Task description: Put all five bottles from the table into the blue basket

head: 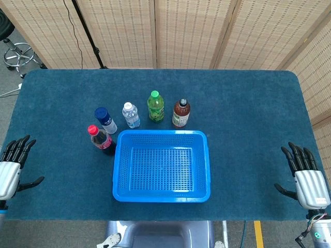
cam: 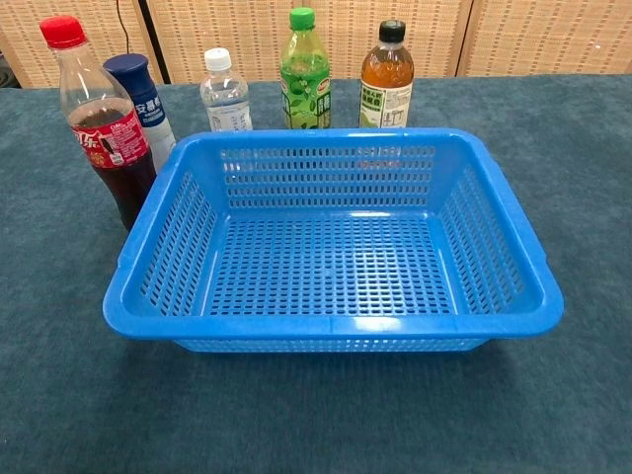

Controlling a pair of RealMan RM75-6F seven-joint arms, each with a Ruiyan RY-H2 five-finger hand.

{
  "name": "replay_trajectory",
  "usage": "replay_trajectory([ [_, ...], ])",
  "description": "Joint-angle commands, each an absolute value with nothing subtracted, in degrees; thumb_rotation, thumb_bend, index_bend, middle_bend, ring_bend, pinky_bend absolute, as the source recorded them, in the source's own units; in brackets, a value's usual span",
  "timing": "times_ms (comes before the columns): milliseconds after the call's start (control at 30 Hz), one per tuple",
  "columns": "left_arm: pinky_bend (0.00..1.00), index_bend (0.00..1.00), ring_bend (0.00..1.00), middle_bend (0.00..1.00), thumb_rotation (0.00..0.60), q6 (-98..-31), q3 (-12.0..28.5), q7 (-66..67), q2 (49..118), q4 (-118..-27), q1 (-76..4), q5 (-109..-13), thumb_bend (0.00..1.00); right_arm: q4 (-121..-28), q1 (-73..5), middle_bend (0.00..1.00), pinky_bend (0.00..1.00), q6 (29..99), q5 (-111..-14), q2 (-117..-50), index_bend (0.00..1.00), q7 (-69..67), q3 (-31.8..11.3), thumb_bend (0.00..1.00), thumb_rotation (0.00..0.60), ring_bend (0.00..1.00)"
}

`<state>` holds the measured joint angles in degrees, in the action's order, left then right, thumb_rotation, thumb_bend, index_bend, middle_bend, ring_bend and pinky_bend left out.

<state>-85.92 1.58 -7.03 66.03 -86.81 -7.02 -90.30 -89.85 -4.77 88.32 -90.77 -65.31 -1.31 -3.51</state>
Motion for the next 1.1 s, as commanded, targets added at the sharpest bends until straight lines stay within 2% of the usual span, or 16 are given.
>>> replay_trajectory([
  [33,0.0,0.0,0.0,0.0,0.6,-85.27,1.51,-7.13,65.99,-86.85,-7.29,-90.02,0.02,-89.63,-4.95,0.0,0.0,87.91,-90.45,-65.55,0.0,-1.03,-3.57,0.0,0.6,0.0],
  [400,0.0,0.0,0.0,0.0,0.6,-85.34,1.66,-8.15,66.24,-86.54,-7.5,-89.96,0.02,-89.65,-4.9,0.0,0.0,88.12,-90.57,-65.38,0.0,-1.55,-3.52,0.0,0.6,0.0],
  [533,0.0,0.0,0.0,0.0,0.6,-82.54,0.76,-24.67,67.18,-81.97,-11.08,-94.13,0.02,-89.87,-4.65,0.0,0.0,88.52,-90.21,-65.09,0.0,-2.04,-3.72,0.0,0.6,0.0],
  [733,0.0,0.0,0.0,0.0,0.6,-78.6,-0.34,-56.6,73.18,-67.89,-17.07,-97.11,0.02,-90.09,-4.55,0.0,0.0,88.8,-90.03,-64.96,0.0,-2.3,-3.92,0.0,0.6,0.0],
  [900,0.0,0.0,0.0,0.0,0.6,-78.57,-0.01,-67.25,79.15,-58.14,-19.52,-97.16,0.02,-90.02,-4.67,0.0,0.0,88.45,-89.62,-65.01,0.0,-2.19,-4.07,0.0,0.6,0.0],
  [1100,0.0,0.0,0.0,0.0,0.6,-79.07,1.23,-74.0,84.25,-53.59,-21.69,-95.97,0.02,-89.93,-4.76,0.0,0.0,88.25,-89.46,-65.08,0.0,-2.14,-4.14,0.0,0.6,0.0],
])
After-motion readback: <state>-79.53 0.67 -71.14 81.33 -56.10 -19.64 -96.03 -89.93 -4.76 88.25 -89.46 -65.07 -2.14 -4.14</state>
